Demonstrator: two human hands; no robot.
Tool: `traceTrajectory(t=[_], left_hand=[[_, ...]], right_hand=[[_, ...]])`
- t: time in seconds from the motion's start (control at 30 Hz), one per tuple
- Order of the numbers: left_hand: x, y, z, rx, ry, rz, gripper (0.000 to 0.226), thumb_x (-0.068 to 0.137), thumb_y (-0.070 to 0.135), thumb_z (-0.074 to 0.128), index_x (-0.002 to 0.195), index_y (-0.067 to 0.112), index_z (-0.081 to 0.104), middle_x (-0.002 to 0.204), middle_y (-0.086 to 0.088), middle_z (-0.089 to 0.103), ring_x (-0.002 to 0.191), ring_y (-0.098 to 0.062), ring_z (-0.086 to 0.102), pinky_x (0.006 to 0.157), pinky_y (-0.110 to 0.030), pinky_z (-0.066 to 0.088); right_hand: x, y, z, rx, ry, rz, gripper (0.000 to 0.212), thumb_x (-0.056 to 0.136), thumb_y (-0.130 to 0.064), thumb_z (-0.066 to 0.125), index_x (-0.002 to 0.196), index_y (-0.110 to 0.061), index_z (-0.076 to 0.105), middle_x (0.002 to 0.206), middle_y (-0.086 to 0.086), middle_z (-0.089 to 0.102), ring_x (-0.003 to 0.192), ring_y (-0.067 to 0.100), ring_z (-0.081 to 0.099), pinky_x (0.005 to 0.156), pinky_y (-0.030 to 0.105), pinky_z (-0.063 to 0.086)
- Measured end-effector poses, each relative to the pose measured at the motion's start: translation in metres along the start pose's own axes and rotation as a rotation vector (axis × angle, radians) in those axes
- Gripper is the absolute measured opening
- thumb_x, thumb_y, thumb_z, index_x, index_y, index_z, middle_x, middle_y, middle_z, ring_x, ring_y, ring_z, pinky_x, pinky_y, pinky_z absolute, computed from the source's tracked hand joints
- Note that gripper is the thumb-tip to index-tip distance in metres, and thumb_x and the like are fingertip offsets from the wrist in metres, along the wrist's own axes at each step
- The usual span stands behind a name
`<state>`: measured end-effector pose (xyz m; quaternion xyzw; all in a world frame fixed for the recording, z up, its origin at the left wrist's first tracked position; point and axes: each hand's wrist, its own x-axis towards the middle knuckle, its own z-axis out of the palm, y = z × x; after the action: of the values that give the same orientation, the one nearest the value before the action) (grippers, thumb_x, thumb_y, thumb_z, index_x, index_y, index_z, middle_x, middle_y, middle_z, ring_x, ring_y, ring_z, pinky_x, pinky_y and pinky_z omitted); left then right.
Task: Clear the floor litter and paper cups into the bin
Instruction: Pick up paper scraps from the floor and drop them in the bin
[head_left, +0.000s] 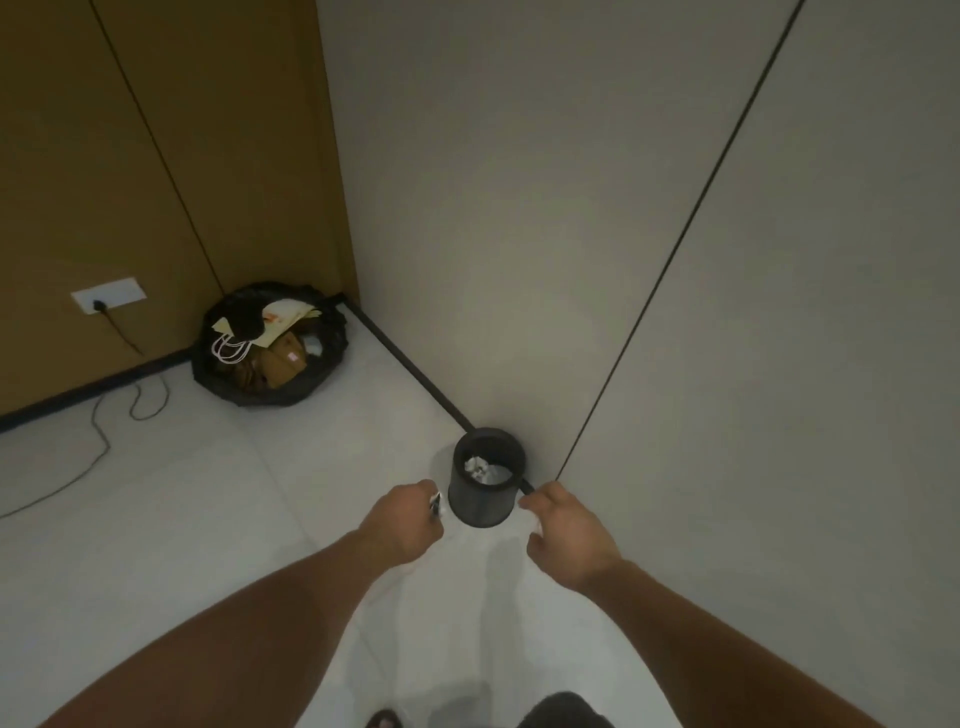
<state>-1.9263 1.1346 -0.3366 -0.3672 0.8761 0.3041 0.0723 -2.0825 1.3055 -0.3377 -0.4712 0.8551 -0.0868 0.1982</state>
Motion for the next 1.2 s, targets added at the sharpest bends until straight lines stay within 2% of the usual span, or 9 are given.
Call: traceTrajectory(t=[0.17,0.37,0.57,0.7,0.83,0.97,1.1,1.2], left_hand=[[0.07,0.006,-0.024,-0.005,-0.039,0.069,0.01,0.088,0.02,0.056,0.093,0.012,0.053,0.097,-0.011,0.065,0.086,-0.026,0.063,0.069,-0.029,0.046],[0.172,0.025,-0.032,0.009,-0.089,0.113,0.017,0.087,0.021,0.056,0.101,0.011,0.056,0.1,-0.01,0.066,0.091,-0.027,0.063,0.075,-0.031,0.048],[0.269,0.03,-0.05,0.043,-0.165,0.028,0.015,0.089,0.023,0.057,0.1,0.014,0.055,0.092,-0.004,0.063,0.086,-0.019,0.062,0.077,-0.028,0.052],[0.327,0.041,-0.044,-0.037,-0.205,0.005,0.013,0.088,0.022,0.06,0.097,0.015,0.055,0.088,-0.002,0.06,0.082,-0.019,0.06,0.071,-0.026,0.048],[0.383,0.044,-0.011,-0.032,-0.31,0.028,0.01,0.088,0.025,0.059,0.087,0.023,0.05,0.087,-0.002,0.06,0.077,-0.014,0.057,0.062,-0.015,0.041],[0.452,0.025,0.037,-0.01,-0.388,0.038,0.01,0.089,0.026,0.057,0.093,0.018,0.052,0.098,-0.007,0.065,0.089,-0.021,0.061,0.074,-0.026,0.047],[0.519,-0.01,0.097,0.024,-0.452,0.057,0.011,0.09,0.026,0.057,0.09,0.02,0.049,0.099,-0.008,0.064,0.085,-0.019,0.057,0.068,-0.023,0.041],[0.563,-0.037,0.151,0.049,-0.473,0.102,0.01,0.09,0.026,0.057,0.089,0.019,0.05,0.086,-0.002,0.061,0.074,-0.014,0.053,0.062,-0.023,0.037]], right_hand=[[0.052,-0.001,-0.003,0.064,-0.023,0.054,0.052,0.091,-0.022,0.054,0.142,-0.024,0.046,0.145,-0.003,0.037,0.128,0.019,0.045,0.107,0.027,0.037],[0.15,0.039,-0.011,0.105,-0.028,0.121,0.05,0.092,-0.022,0.053,0.141,-0.025,0.044,0.142,-0.003,0.038,0.123,0.02,0.049,0.104,0.027,0.041],[0.264,0.072,-0.014,0.197,-0.069,0.186,0.046,0.094,-0.029,0.054,0.138,-0.025,0.045,0.141,0.002,0.041,0.123,0.024,0.048,0.104,0.031,0.042],[0.306,0.095,-0.006,0.232,-0.104,0.225,0.045,0.095,-0.028,0.05,0.14,-0.023,0.042,0.141,0.002,0.041,0.122,0.02,0.049,0.104,0.028,0.042],[0.33,0.115,0.014,0.311,-0.1,0.375,0.045,0.09,-0.021,0.052,0.135,-0.024,0.046,0.135,0.001,0.046,0.113,0.019,0.055,0.098,0.026,0.046],[0.362,0.133,0.063,0.381,-0.113,0.487,0.043,0.093,-0.026,0.056,0.135,-0.028,0.045,0.135,-0.003,0.046,0.119,0.014,0.051,0.102,0.023,0.044],[0.408,0.152,0.127,0.438,-0.054,0.617,0.043,0.091,-0.027,0.058,0.133,-0.028,0.047,0.135,-0.002,0.048,0.117,0.016,0.053,0.098,0.023,0.045],[0.446,0.171,0.186,0.463,-0.049,0.659,0.045,0.091,-0.027,0.06,0.134,-0.026,0.047,0.135,0.001,0.048,0.118,0.02,0.053,0.098,0.027,0.046]])
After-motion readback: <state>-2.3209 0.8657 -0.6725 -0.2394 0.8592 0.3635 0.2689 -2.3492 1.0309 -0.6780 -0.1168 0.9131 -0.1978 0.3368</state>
